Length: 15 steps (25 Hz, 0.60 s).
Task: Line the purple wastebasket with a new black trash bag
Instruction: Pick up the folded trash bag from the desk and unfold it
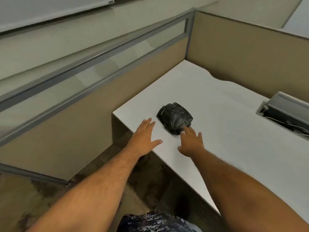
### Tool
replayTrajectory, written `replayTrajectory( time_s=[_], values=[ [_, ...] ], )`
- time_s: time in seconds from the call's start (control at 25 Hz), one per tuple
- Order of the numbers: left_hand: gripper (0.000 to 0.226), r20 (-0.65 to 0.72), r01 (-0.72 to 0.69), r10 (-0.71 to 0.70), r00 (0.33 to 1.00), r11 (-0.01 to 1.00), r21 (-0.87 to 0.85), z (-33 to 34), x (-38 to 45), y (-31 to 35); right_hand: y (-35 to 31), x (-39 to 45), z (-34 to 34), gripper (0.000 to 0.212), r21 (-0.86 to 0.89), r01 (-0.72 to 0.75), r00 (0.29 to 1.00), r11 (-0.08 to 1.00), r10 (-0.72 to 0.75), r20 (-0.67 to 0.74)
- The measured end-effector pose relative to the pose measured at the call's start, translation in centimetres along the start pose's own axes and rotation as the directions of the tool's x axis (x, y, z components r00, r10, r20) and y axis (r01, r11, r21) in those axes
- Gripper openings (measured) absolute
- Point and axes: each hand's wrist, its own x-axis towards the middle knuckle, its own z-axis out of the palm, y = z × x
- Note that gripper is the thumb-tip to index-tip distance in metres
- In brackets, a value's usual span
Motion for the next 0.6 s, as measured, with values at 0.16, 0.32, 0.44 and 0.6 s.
replayTrajectory(
  time_s=[0.16, 0.32, 0.44, 0.6],
  values=[
    [0.091, 0.053, 0.111, -0.108, 0.993, 0.991, -0.068, 1.8, 1.7, 1.3, 2.9, 4.1, -1.4, 0.052, -0.15, 0.1, 0.995, 0.984, -0.098, 0.02],
    [0.089, 0.073, 0.158, -0.152, 0.986, 0.985, -0.073, 3.6, 2.5, 2.1, 4.8, 7.4, -1.4, 0.053, -0.264, 0.202, 0.979, 0.943, -0.199, 0.038],
    [0.088, 0.078, 0.195, -0.189, 0.979, 0.978, -0.074, 4.3, 2.8, 2.5, 5.6, 8.9, -1.5, 0.052, -0.274, 0.253, 0.966, 0.928, -0.256, 0.028],
    [0.086, 0.067, 0.214, -0.208, 0.976, 0.973, -0.087, 4.5, 3.1, 2.4, 7.2, 9.9, -2.1, 0.035, -0.228, 0.321, 0.9, 0.919, -0.371, -0.228]
  ],
)
